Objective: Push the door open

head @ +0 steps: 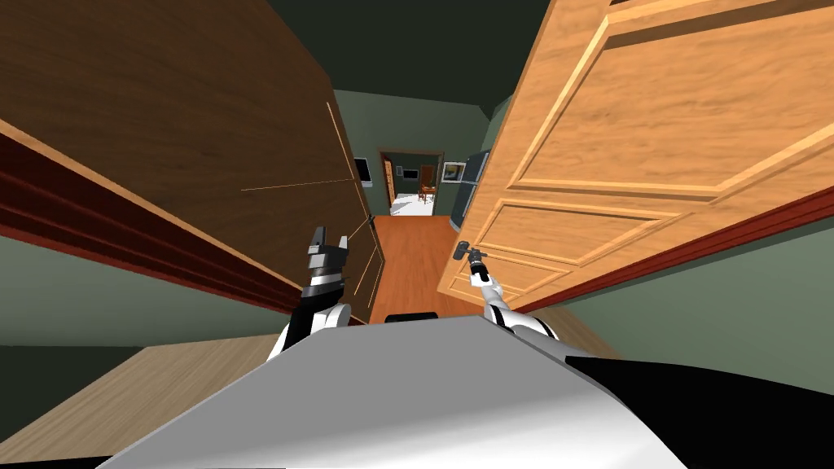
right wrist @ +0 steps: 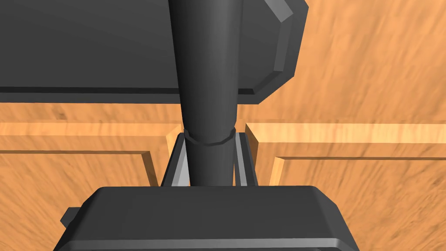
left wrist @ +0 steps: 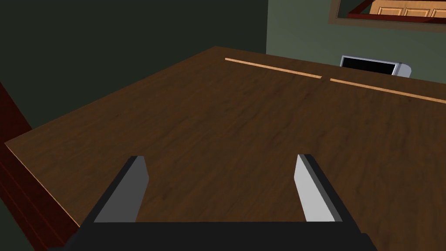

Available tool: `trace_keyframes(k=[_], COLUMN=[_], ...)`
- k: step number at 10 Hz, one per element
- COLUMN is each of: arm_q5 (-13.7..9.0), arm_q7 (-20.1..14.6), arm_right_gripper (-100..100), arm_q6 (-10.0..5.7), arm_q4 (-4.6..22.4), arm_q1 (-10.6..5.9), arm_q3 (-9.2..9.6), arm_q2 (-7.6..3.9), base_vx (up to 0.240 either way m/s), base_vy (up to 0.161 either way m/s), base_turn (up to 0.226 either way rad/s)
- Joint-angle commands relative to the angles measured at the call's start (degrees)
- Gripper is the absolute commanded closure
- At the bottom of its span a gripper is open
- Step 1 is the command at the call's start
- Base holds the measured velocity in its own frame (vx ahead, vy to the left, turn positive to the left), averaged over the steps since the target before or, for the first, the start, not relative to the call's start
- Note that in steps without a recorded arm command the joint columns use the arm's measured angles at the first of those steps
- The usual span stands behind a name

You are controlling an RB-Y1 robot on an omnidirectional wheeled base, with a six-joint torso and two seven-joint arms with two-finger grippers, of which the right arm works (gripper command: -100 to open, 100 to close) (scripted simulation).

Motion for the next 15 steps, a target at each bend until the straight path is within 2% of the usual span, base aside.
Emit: trace_keyframes(k=[1,2,4,5,7,11,12,15], arm_q5=[-0.29,-0.73,-0.84,-1.21,-1.21,-1.88,-1.76,-2.18], arm_q7=[0.56,1.11,1.25,1.72,1.72,2.54,2.41,2.91], arm_right_gripper=[100,100,100,100,100,100,100,100], arm_q6=[-1.24,-1.13,-1.11,-1.01,-1.01,-0.85,-0.36,-0.18], arm_q4=[2.86,3.18,3.22,3.37,3.37,3.63,2.90,2.74], arm_q1=[-1.43,-1.20,-1.15,-0.95,-0.95,-0.61,0.09,0.63], arm_q3=[-0.95,-2.12,-2.41,-3.40,-3.40,-5.17,-4.88,-6.65], arm_q2=[-1.17,-1.46,-1.54,-1.79,-1.79,-2.23,-1.76,-2.24], base_vx=[0.126,0.181,0.148,0.172,0.111,0.156,0.076,0.167], base_vy=[0.045,0.020,0.067,0.073,0.039,0.046,0.008,0.005], base_turn=[-0.040,-0.047,-0.049,-0.052,-0.042,-0.048,-0.030,-0.047])
